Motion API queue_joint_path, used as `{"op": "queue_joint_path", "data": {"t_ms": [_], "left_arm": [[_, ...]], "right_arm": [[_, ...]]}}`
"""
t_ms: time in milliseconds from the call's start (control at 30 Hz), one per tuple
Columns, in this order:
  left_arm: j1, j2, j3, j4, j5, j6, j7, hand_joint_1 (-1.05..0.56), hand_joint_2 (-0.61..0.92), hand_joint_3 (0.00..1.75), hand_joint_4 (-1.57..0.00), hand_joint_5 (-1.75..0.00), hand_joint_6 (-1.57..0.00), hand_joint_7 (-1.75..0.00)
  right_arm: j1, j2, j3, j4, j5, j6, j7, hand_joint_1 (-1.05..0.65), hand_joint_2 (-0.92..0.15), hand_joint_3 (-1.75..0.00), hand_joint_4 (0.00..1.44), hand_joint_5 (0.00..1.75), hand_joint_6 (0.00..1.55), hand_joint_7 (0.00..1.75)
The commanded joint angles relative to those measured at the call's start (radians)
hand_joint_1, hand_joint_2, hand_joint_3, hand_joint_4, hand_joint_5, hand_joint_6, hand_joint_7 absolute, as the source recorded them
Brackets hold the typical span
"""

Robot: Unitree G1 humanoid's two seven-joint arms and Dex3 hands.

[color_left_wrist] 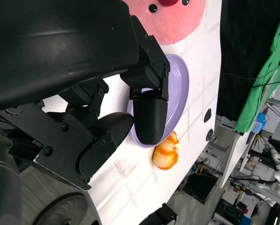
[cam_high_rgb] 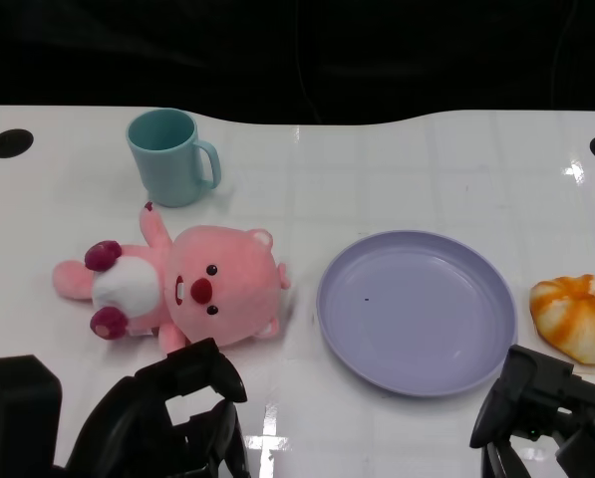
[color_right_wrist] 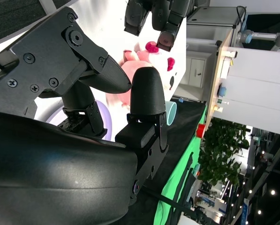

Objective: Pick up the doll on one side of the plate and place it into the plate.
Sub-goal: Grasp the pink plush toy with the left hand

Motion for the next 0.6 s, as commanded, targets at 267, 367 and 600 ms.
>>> {"op": "queue_joint_path", "data": {"t_ms": [267,367,600], "left_arm": [[0.001,-0.004,0.037,-0.012,-0.003,-0.02,0.006,-0.18,0.43,1.33,-0.8,-1.52,-0.78,-1.21],[0.004,0.0,0.046,-0.028,-0.007,-0.022,0.0,-0.22,0.37,1.36,-0.75,-1.49,-0.74,-1.13],[-0.003,0.015,0.069,-0.04,-0.033,-0.043,-0.048,-0.26,0.38,1.22,-0.6,-1.46,-0.61,-0.98]], "right_arm": [[0.003,-0.006,0.006,-0.015,-0.01,-0.004,-0.013,-0.17,-0.38,-1.47,0.72,1.75,0.62,1.55],[0.005,-0.006,0.01,-0.023,-0.009,0.005,-0.016,-0.15,-0.39,-1.48,0.72,1.75,0.62,1.55],[0.007,-0.008,0.012,-0.025,-0.012,0.003,-0.021,-0.17,-0.39,-1.47,0.72,1.75,0.62,1.56]]}}
